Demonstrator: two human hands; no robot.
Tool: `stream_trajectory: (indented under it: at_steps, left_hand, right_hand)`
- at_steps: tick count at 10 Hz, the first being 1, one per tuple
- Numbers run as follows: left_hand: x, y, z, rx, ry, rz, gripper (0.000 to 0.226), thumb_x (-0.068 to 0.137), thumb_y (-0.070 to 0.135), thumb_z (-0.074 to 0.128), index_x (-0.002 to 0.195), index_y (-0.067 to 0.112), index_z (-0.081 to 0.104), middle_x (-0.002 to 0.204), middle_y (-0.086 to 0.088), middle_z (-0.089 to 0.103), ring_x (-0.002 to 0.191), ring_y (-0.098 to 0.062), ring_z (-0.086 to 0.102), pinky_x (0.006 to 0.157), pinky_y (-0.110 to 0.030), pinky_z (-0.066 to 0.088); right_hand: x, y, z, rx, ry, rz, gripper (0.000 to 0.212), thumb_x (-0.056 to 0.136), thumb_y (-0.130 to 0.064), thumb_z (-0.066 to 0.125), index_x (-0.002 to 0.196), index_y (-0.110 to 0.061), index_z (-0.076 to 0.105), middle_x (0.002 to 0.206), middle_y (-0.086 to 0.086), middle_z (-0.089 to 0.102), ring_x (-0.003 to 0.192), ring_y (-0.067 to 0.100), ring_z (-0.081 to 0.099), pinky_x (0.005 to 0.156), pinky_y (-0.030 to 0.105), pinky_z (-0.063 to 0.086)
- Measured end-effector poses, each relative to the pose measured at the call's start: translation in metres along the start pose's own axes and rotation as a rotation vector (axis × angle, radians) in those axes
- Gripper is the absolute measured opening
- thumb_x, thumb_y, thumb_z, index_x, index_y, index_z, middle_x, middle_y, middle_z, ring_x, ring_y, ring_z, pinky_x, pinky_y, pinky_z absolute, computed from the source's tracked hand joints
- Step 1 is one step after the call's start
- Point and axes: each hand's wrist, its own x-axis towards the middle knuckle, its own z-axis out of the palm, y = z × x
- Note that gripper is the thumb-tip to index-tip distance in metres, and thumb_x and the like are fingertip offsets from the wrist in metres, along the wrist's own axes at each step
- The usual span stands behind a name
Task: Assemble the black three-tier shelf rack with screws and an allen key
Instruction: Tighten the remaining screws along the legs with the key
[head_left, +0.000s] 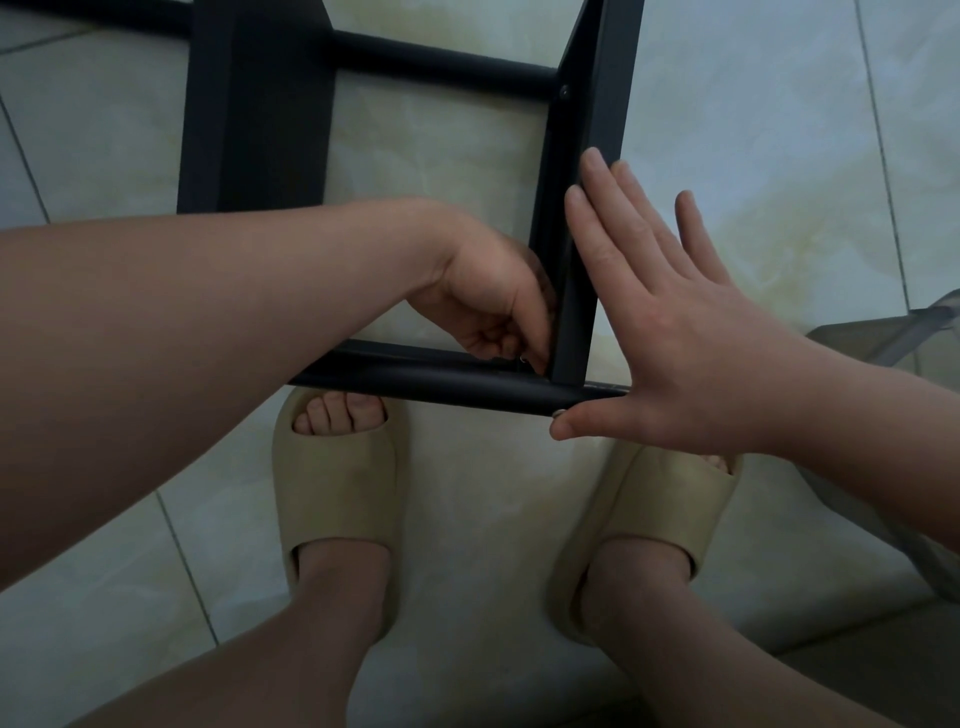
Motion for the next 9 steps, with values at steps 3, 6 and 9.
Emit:
stream_trajectory:
  at_steps: [3, 6, 9]
  left_hand:
    - [0.001, -0.004, 0.001, -0.047, -0.003, 0.033, 0.016, 0.090, -0.008, 0.059, 0.083, 0.006, 0.064, 0.079, -0.008, 0.062, 0.071, -0.014, 0.052, 0.069, -0.023, 0.040]
    - [-0.016, -0.006, -0.003, 0.031, 0.111, 0.044, 0.009, 0.092, 0.009, 0.063, 0.099, 0.014, 0.066, 0.084, 0.002, 0.070, 0.078, -0.012, 0.062, 0.072, -0.025, 0.049]
    - [-0.096, -0.013, -0.011, 0.590, 0.615, -0.141, 0.067, 0.088, 0.080, 0.035, 0.089, 0.025, 0.074, 0.076, 0.007, 0.075, 0.070, -0.013, 0.070, 0.083, -0.039, 0.053]
  right_hand:
    - [0.000, 0.000, 0.001, 0.004, 0.006, -0.004, 0.138, 0.069, -0.088, 0.050, 0.160, -0.007, -0.016, 0.166, 0.009, -0.028, 0.153, 0.023, -0.026, 0.124, 0.052, -0.011]
    - [0.005, 0.010, -0.008, 0.002, -0.021, -0.013, 0.138, 0.069, -0.086, 0.051, 0.159, -0.008, -0.018, 0.165, 0.006, -0.031, 0.152, 0.020, -0.028, 0.124, 0.053, -0.012]
    - [0.034, 0.049, -0.057, -0.106, -0.061, 0.068, 0.126, 0.081, -0.057, 0.074, 0.161, -0.014, -0.014, 0.166, -0.001, -0.027, 0.154, 0.010, -0.020, 0.123, 0.041, -0.017]
